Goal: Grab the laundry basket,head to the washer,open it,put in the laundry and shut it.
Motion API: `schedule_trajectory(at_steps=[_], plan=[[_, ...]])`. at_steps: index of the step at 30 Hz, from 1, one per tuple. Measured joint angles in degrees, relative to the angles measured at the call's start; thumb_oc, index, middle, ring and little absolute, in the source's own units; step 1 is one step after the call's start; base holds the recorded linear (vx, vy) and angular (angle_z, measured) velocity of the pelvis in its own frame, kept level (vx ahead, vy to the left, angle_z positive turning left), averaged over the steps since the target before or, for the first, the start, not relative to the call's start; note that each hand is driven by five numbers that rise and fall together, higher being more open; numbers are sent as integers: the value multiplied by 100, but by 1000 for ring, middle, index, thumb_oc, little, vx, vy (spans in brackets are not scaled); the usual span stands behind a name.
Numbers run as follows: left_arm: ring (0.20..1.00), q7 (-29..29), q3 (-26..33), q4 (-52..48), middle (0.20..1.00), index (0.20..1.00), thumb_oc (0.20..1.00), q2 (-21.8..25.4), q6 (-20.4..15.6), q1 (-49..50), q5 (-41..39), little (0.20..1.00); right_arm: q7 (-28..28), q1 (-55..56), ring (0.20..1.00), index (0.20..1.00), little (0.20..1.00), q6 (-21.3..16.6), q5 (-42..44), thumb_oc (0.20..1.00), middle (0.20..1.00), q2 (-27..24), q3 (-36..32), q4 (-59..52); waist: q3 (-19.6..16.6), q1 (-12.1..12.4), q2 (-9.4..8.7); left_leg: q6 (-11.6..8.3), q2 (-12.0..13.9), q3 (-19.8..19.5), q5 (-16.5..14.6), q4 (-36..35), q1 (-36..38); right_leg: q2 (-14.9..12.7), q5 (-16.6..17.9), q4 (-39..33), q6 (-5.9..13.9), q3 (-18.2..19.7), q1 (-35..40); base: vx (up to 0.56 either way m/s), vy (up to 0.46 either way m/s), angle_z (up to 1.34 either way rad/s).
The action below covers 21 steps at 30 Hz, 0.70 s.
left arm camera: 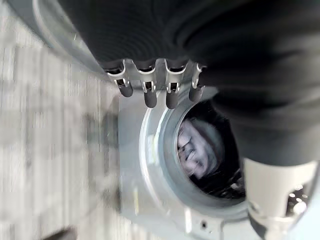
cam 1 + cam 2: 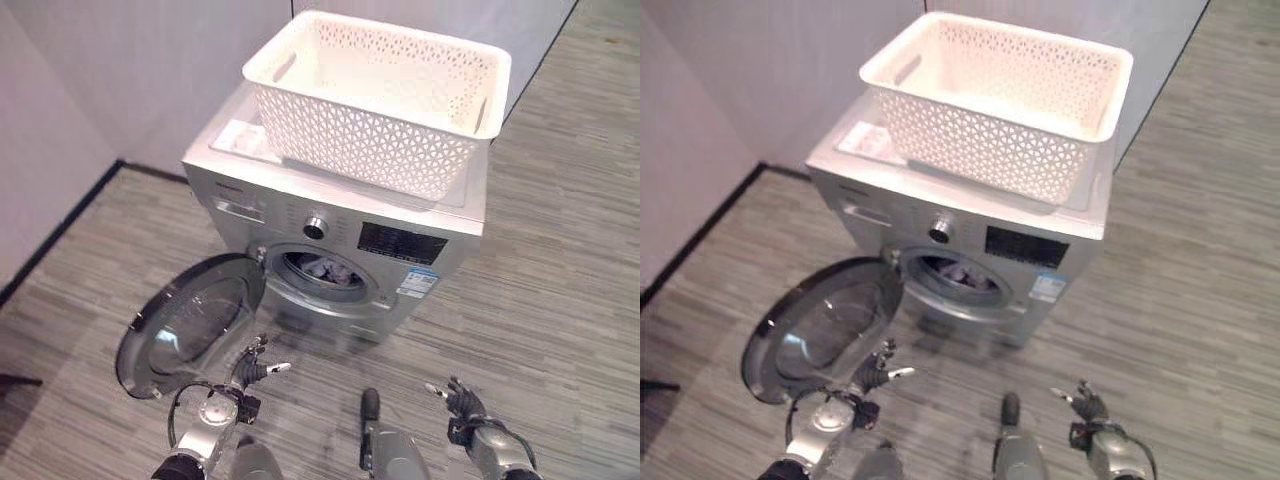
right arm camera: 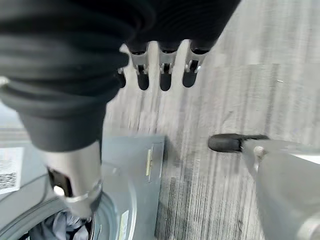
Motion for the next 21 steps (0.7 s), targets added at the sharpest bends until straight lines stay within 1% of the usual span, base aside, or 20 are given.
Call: schedule_trajectory(at_steps=[1, 2, 3, 4, 5, 7, 8, 9, 10, 11, 12, 13, 14, 15, 16, 17, 18, 19, 20, 21], plan=[[1000, -2, -2, 12, 1000, 1000, 1000, 16, 8, -59, -16, 1000, 0, 172, 1000, 1000, 1000, 18, -3, 1000, 1000, 32, -9, 90, -133, -71, -2, -164, -52, 94, -110, -345, 106, -112, 177, -186, 151, 7, 123, -76, 341, 44], [1000, -10, 61, 21, 1000, 1000, 1000, 68, 9, -42, -36, 1000, -2, 328, 1000, 1000, 1000, 102, -59, 1000, 1000, 204, -150, 184, -215, -128, -170, 83, -256, 474, 43, -617, 333, -412, 225, -356, 151, -27, 297, -107, 408, 42], [1000, -25, 127, 14, 1000, 1000, 1000, 129, 12, 110, -45, 1000, -11, 548, 1000, 1000, 1000, 167, -110, 1000, 1000, 302, -159, 157, -437, -130, -234, -26, -420, 768, 191, -810, 538, -568, 106, -378, 110, 56, 310, -127, 353, 2], [1000, -19, 161, 15, 1000, 1000, 1000, 195, 11, 206, -39, 1000, 9, 655, 1000, 1000, 1000, 209, -127, 1000, 1000, 353, -129, 158, -579, -114, -217, -32, -574, 748, 191, -884, 565, -672, 84, -405, 117, 225, 302, -176, 343, -8], [1000, 3, 193, 15, 1000, 1000, 1000, 260, 12, 252, -38, 1000, 14, 746, 1000, 1000, 1000, 231, -178, 1000, 1000, 399, -129, 149, -720, -122, -309, 3, -708, 726, 219, -1043, 653, -792, 98, -477, 138, 306, 373, -111, 155, -4], [1000, 23, 267, -58, 1000, 1000, 1000, 404, 9, 298, -23, 1000, 7, 846, 1000, 1000, 1000, 240, -268, 1000, 1000, 514, -144, 165, -834, -125, -385, 71, -970, 820, 384, -1350, 854, -1010, 378, -483, 123, 305, 366, -156, 154, -3], [1000, 42, 339, -75, 1000, 1000, 1000, 477, 10, 380, -22, 1000, 13, 849, 1000, 1000, 1000, 250, -342, 1000, 1000, 576, -120, 181, -919, -97, -420, 53, -1019, 914, 417, -1444, 929, -1087, 461, -463, 314, 290, 278, -316, 209, -51], [1000, 59, 500, -81, 1000, 1000, 1000, 590, 21, 492, -18, 1000, 14, 709, 1000, 1000, 1000, 250, -477, 1000, 1000, 719, -134, 322, -979, -21, -484, 28, -1052, 1082, 363, -1309, 910, -1099, 937, -402, 586, 240, 155, -403, 197, -70], [1000, 76, 559, -89, 1000, 1000, 1000, 594, 33, 471, -19, 1000, 0, 548, 1000, 1000, 1000, 277, -490, 1000, 1000, 728, -123, 390, -929, 29, -448, 94, -995, 1215, 276, -1108, 806, -1045, 1134, -323, 525, 86, 6, -410, 163, -83], [1000, 96, 582, -173, 1000, 1000, 1000, 584, 22, 437, -35, 1000, -3, 305, 1000, 1000, 1000, 277, -482, 1000, 1000, 732, -94, 403, -841, 54, -338, 179, -980, 1210, 117, -800, 593, -940, 1526, -271, 332, -76, -164, -269, 93, -63], [1000, 94, 672, -260, 1000, 1000, 1000, 543, 23, 275, -69, 1000, -11, 21, 1000, 1000, 1000, 251, -458, 1000, 1000, 697, -115, 536, -692, 42, -338, 633, -1222, 1177, -24, -300, 159, -996, 2011, -400, -55, -35, -350, -151, 30, -64], [1000, 92, 720, -364, 1000, 1000, 1000, 526, -5, 231, -154, 1000, -3, -225, 1000, 1000, 1000, 228, -446, 1000, 1000, 623, -120, 694, -576, 140, -218, 699, -1110, 1151, -50, -297, 125, -913, 2095, -408, -163, -46, -399, -73, -50, -39], [1000, 96, 819, -411, 1000, 1000, 1000, 392, -9, 117, -250, 1000, 13, -266, 1000, 1000, 1000, 261, -441, 1000, 1000, 595, -117, 708, -562, 200, 46, 541, -860, 1136, 52, -328, 114, -677, 1119, 273, 138, -107, -364, -56, -84, -11], [1000, 70, 891, -695, 1000, 1000, 1000, 363, -9, 191, -309, 1000, 62, -184, 1000, 1000, 1000, 267, -441, 1000, 1000, 601, -118, 698, -548, 241, 220, 439, -727, 1018, 157, -438, 183, -498, 447, 904, 194, -99, -298, 4, -130, 25], [1000, 38, 935, -1136, 1000, 1000, 1000, 445, -76, 300, -419, 1000, 108, -85, 1000, 1000, 1000, 268, -442, 1000, 1000, 615, -117, 701, -533, 355, 263, 346, -657, 934, 325, -631, 359, -382, -126, 1290, 315, -75, -95, 17, -70, 35], [1000, -1, 1020, -1533, 1000, 1000, 1000, 651, -182, 405, -498, 1000, 145, 36, 1000, 1000, 1000, 270, -447, 1000, 1000, 628, -113, 677, -554, 480, 180, 273, -676, 892, 481, -881, 541, -378, -563, 1279, 441, -114, 264, -13, -94, 23], [1000, -3, 1181, -1729, 1000, 1000, 1000, 787, -243, 501, -556, 1000, 160, 104, 1000, 1000, 1000, 261, -447, 1000, 1000, 638, -112, 634, -635, 521, 62, 289, -726, 894, 494, -978, 551, -395, -731, 1061, 394, -90, 391, -22, -128, 11], [1000, 26, 1499, -1756, 1000, 1000, 1000, 780, -332, 603, -734, 1000, 209, 129, 1000, 1000, 1000, 238, -464, 1000, 1000, 552, -113, 598, -688, 572, 100, 268, -658, 875, 506, -1054, 541, -312, -758, 748, 294, -102, 489, -5, -162, 4], [1000, 32, 1618, -1702, 1000, 1000, 1000, 770, -337, 608, -858, 1000, 223, 157, 1000, 1000, 1000, 232, -487, 1000, 1000, 467, -116, 547, -711, 599, 154, 193, -578, 876, 559, -1118, 521, -255, -692, 587, 288, -187, 542, 42, -131, 20], [1000, 98, 2124, -1567, 1000, 1000, 1000, 602, -328, 566, -1089, 1000, 264, 420, 1000, 1000, 1000, 236, -618, 1000, 1000, 305, -115, 441, -760, 648, 294, 115, -444, 765, 605, -1196, 522, -67, -431, 75, 212, -334, 876, 73, -83, 23]])
